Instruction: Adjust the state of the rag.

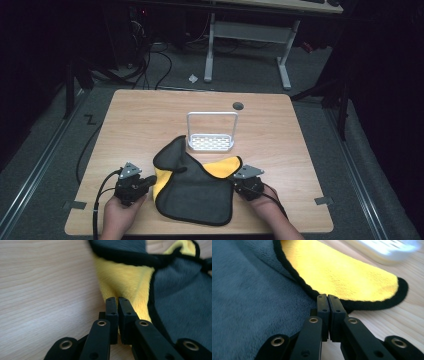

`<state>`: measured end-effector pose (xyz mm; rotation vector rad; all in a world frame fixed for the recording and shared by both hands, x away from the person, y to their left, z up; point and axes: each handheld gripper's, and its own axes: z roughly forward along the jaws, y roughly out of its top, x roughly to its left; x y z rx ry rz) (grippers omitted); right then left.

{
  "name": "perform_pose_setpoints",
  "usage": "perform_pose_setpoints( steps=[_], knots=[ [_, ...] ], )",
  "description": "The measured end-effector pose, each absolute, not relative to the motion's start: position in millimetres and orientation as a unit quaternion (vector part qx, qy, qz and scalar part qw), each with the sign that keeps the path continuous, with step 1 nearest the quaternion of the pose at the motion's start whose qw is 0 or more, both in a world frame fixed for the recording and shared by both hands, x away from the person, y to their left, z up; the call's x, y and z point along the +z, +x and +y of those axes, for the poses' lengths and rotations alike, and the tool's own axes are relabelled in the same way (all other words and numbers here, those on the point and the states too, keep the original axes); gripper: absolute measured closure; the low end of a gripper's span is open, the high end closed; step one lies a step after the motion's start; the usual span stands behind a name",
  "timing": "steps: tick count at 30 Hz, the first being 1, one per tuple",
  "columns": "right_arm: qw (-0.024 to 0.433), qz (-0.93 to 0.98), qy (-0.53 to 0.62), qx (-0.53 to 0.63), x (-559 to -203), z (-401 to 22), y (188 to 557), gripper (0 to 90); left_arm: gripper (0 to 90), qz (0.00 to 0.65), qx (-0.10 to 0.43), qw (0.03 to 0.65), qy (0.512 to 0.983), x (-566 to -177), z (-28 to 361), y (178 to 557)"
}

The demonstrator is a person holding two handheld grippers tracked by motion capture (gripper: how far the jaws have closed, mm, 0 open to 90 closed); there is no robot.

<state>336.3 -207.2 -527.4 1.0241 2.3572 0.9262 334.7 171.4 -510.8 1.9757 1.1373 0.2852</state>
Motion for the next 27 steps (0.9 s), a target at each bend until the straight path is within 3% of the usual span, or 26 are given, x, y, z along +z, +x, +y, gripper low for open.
perform_pose_setpoints(
  steps=[15,20,27],
  knots=[
    [0.224,0.822,0.406,0.329,-525,-235,351,90.0,83.5,0.423,0.084,0.386,0.815,-517,160,311],
    [0.224,0.821,0.402,0.337,-523,-232,351,90.0,80.2,0.448,0.087,0.397,0.796,-514,184,302],
    [0.23,0.818,0.401,0.341,-520,-232,348,88.0,75.5,0.469,0.144,0.442,0.751,-492,207,298]
  ],
)
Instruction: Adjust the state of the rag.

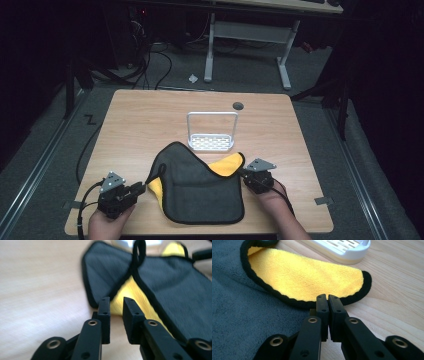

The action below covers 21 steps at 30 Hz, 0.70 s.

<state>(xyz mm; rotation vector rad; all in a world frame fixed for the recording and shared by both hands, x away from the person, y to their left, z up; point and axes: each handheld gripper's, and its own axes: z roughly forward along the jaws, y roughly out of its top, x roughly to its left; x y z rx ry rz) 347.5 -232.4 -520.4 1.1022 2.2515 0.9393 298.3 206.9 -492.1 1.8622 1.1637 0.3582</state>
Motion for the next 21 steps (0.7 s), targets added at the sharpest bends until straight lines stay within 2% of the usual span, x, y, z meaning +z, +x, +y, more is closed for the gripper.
perform_pose_setpoints(
  steps=[5,9,10,11,14,15,16,18,21],
  knots=[
    [0.235,0.821,0.395,0.338,-521,-234,342,87.0,62.0,0.459,0.128,0.488,0.731,-484,203,315],
    [0.236,0.822,0.396,0.334,-523,-234,338,86.5,48.9,0.449,0.128,0.489,0.737,-479,183,325],
    [0.236,0.822,0.396,0.334,-523,-234,338,86.5,48.9,0.44,0.136,0.485,0.743,-477,171,329],
    [0.236,0.822,0.397,0.333,-523,-235,337,86.3,45.0,0.432,0.143,0.471,0.756,-479,156,337],
    [0.235,0.824,0.397,0.331,-524,-235,335,86.2,43.9,0.438,0.128,0.452,0.766,-489,150,349],
    [0.234,0.823,0.399,0.329,-524,-235,334,86.2,50.8,0.434,0.119,0.45,0.772,-491,151,350],
    [0.234,0.823,0.399,0.33,-524,-236,334,86.2,65.8,0.427,0.115,0.447,0.777,-491,151,350],
    [0.236,0.822,0.398,0.331,-524,-236,334,86.2,76.3,0.423,0.116,0.446,0.78,-490,157,346],
    [0.236,0.822,0.398,0.333,-523,-236,334,86.2,80.8,0.431,0.111,0.449,0.774,-489,175,335]
  ],
)
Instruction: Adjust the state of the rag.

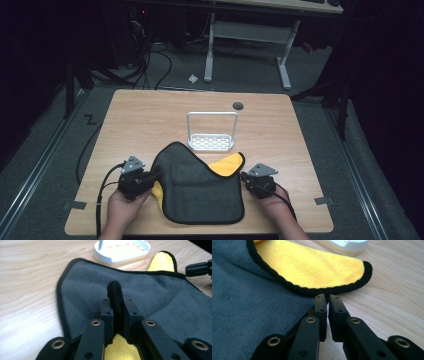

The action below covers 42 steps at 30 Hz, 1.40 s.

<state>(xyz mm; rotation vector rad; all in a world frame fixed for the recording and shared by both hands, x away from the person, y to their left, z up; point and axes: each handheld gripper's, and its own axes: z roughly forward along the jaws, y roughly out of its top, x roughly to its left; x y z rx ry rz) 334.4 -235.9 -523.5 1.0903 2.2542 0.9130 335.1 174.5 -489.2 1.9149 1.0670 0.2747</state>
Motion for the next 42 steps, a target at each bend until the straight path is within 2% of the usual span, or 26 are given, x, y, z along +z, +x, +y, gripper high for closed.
perform_pose_setpoints(
  steps=[3,4,8,9,12,16,21,24,30,33,36,42],
  knots=[
    [0.236,0.821,0.395,0.338,-521,-234,335,86.0,81.0,0.444,0.108,0.442,0.772,-494,191,323],
    [0.236,0.821,0.392,0.34,-521,-233,336,86.0,80.3,0.468,0.094,0.439,0.762,-501,209,309],
    [0.234,0.822,0.387,0.345,-520,-229,339,85.9,77.0,0.483,0.101,0.416,0.763,-511,221,291],
    [0.231,0.825,0.384,0.346,-519,-224,342,85.7,74.3,0.493,0.104,0.392,0.769,-518,226,283],
    [0.227,0.825,0.382,0.35,-519,-222,345,85.0,65.8,0.501,0.096,0.395,0.764,-519,232,278],
    [0.228,0.823,0.381,0.355,-517,-221,345,84.2,50.2,0.494,0.118,0.428,0.748,-507,237,273],
    [0.229,0.824,0.381,0.351,-518,-223,343,83.7,46.0,0.479,0.135,0.452,0.74,-491,239,277],
    [0.23,0.825,0.382,0.347,-519,-226,341,83.3,49.8,0.464,0.13,0.463,0.744,-481,232,290],
    [0.228,0.822,0.392,0.346,-520,-230,335,83.3,74.6,0.416,0.127,0.437,0.787,-471,192,333],
    [0.226,0.823,0.39,0.345,-520,-229,332,84.4,85.6,0.406,0.117,0.38,0.822,-496,164,372],
    [0.215,0.832,0.382,0.34,-523,-222,329,85.9,87.9,0.405,0.114,0.328,0.846,-520,155,388],
    [0.21,0.842,0.377,0.325,-528,-210,333,89.0,89.7,0.418,0.114,0.351,0.83,-524,166,379]
  ],
)
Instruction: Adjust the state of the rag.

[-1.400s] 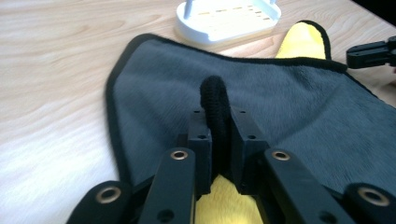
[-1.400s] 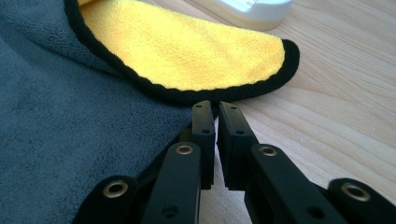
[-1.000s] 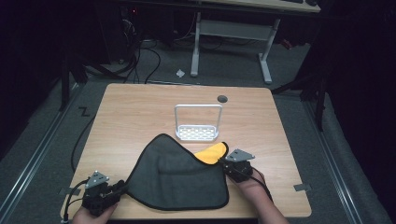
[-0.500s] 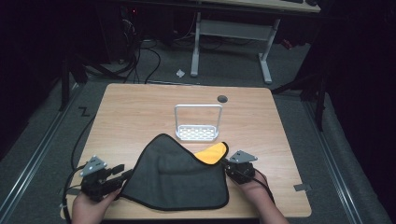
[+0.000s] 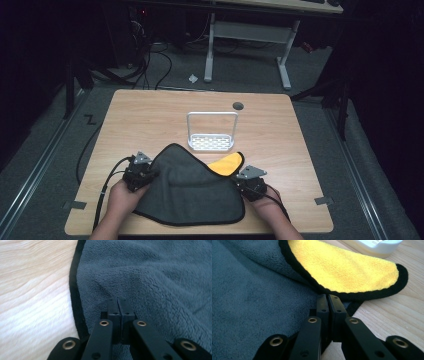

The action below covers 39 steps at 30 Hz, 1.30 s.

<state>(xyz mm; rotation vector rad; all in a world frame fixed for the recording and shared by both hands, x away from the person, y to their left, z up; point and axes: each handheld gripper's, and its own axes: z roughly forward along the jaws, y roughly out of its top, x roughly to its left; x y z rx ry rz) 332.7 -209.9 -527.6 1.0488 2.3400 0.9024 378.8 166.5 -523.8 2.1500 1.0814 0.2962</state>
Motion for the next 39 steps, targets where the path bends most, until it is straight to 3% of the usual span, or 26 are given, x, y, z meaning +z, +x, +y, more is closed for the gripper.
perform_pose_setpoints(
  steps=[10,17,20,26,30,39],
  knots=[
    [0.222,0.842,0.387,0.304,-525,-234,317,90.0,89.1,0.427,0.098,0.362,0.823,-525,180,346],
    [0.237,0.823,0.428,0.29,-524,-278,302,90.0,88.7,0.395,0.072,0.356,0.844,-522,168,325],
    [0.244,0.822,0.43,0.284,-524,-282,300,90.0,84.5,0.381,0.086,0.351,0.851,-519,161,324],
    [0.237,0.82,0.434,0.288,-523,-283,302,90.0,74.1,0.392,0.112,0.392,0.825,-510,151,349],
    [0.243,0.805,0.442,0.313,-518,-283,314,87.6,74.1,0.425,0.131,0.384,0.809,-524,146,384],
    [0.255,0.801,0.448,0.305,-516,-265,366,83.4,75.6,0.44,0.152,0.382,0.798,-531,148,401]
  ],
)
